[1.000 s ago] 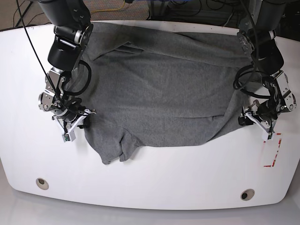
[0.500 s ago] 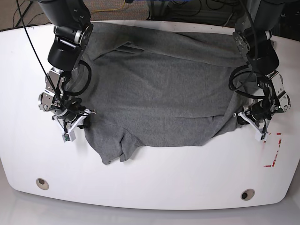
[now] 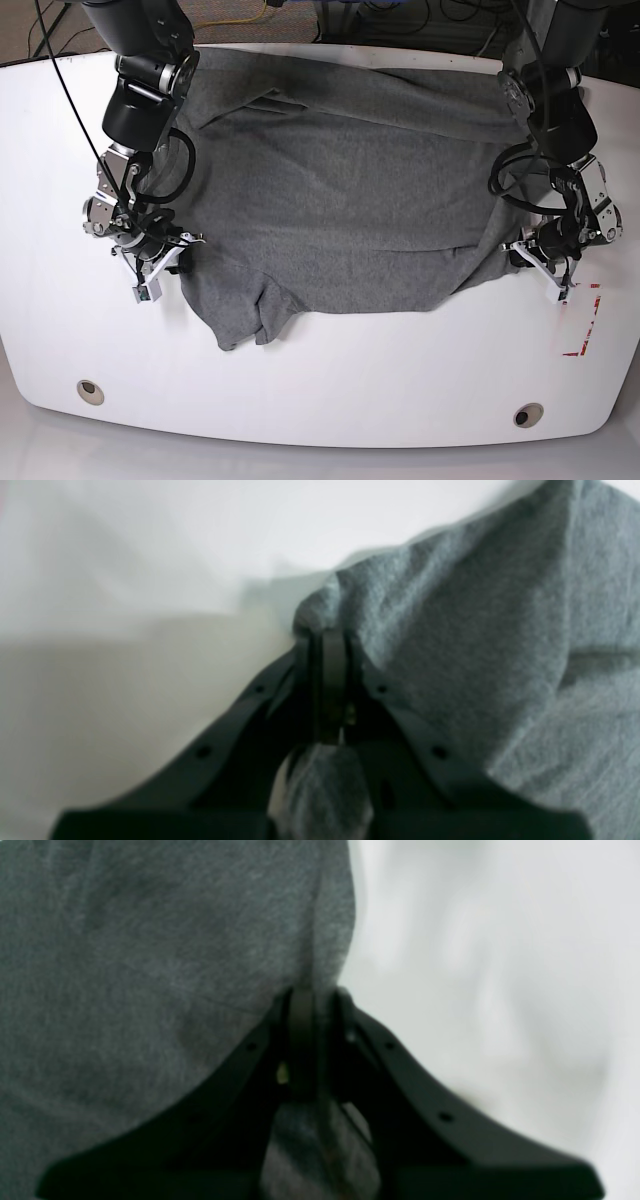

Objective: Layout the t-shirt on the table in an organized manner, then fold the t-shirt properly
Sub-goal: 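Lift the hem with both grippers and fold it over toward the collar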

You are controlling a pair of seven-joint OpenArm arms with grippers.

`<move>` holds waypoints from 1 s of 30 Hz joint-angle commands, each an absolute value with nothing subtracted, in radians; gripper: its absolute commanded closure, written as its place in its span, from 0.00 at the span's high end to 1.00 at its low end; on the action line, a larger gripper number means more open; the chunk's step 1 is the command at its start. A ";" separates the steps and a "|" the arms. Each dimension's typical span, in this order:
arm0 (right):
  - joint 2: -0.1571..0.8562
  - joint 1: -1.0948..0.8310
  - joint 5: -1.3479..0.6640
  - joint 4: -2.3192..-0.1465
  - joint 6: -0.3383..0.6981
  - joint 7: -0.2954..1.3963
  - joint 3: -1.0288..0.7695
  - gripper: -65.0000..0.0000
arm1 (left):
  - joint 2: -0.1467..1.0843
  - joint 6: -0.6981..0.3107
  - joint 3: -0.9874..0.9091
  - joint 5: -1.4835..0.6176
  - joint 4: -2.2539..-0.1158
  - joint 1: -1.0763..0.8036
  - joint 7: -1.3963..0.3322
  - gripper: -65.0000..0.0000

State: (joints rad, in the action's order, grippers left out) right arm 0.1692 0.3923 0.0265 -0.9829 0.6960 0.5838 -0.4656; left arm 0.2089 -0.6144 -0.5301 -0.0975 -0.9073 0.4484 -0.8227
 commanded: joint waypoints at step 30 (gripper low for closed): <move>0.182 0.473 0.012 -1.084 0.698 0.591 -0.467 0.09 | 0.226 -0.624 -0.463 -0.114 -1.234 0.503 -0.816 0.00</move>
